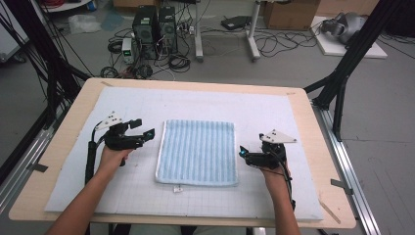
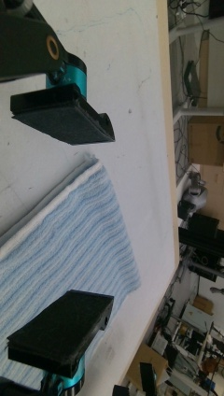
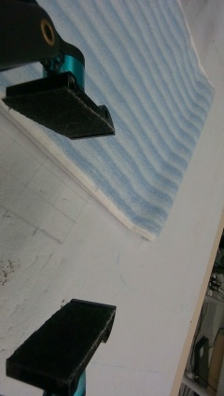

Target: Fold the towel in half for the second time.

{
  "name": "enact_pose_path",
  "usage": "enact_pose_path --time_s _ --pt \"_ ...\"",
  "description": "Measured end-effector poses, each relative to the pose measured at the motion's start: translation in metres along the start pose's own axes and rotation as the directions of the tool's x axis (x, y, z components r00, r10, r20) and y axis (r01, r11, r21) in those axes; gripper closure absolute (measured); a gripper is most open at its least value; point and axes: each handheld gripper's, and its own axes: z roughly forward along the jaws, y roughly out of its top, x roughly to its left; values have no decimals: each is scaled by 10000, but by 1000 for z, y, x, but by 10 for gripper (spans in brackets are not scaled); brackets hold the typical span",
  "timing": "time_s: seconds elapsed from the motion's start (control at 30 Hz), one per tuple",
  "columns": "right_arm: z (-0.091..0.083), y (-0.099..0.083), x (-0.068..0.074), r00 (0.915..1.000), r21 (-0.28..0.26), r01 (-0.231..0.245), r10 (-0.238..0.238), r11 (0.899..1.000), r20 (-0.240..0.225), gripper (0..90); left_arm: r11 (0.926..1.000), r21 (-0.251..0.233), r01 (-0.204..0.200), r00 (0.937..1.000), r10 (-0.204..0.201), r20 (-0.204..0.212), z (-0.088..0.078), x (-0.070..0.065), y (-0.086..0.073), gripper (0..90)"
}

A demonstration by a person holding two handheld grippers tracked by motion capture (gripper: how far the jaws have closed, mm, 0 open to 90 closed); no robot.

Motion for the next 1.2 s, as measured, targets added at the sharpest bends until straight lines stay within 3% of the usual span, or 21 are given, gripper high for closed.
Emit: enact_pose_path --time_s 0.33,0.53,0.67,0.9,1.03,1.1,1.2 --pt "5 0 0 9999 95 -37 38 9999 -132 115 9974 375 619 9981 -619 -14 -2 12 -2 198" --pt "3 0 -1 9996 12 -186 186 9998 -230 115 9982 558 232 9997 -229 -58 5 10 3 200" --pt "2 0 -2 9986 -118 -414 410 9991 -344 115 9955 900 287 9996 -279 -103 16 12 7 201" --pt "2 0 -2 9984 -111 -369 364 9993 -435 115 9933 1130 240 9996 -225 -149 31 14 16 213" --pt "2 1 -1 9978 -141 -419 411 9990 -511 115 9892 1457 178 9989 -114 -446 42 18 14 217" --pt "3 1 -1 9977 -183 -393 382 9991 -552 115 9827 1848 102 9976 26 -690 49 18 15 238" --pt "3 0 -2 9970 -135 -486 477 9987 -611 115 9790 2038 -37 9969 197 -765 61 18 20 248"
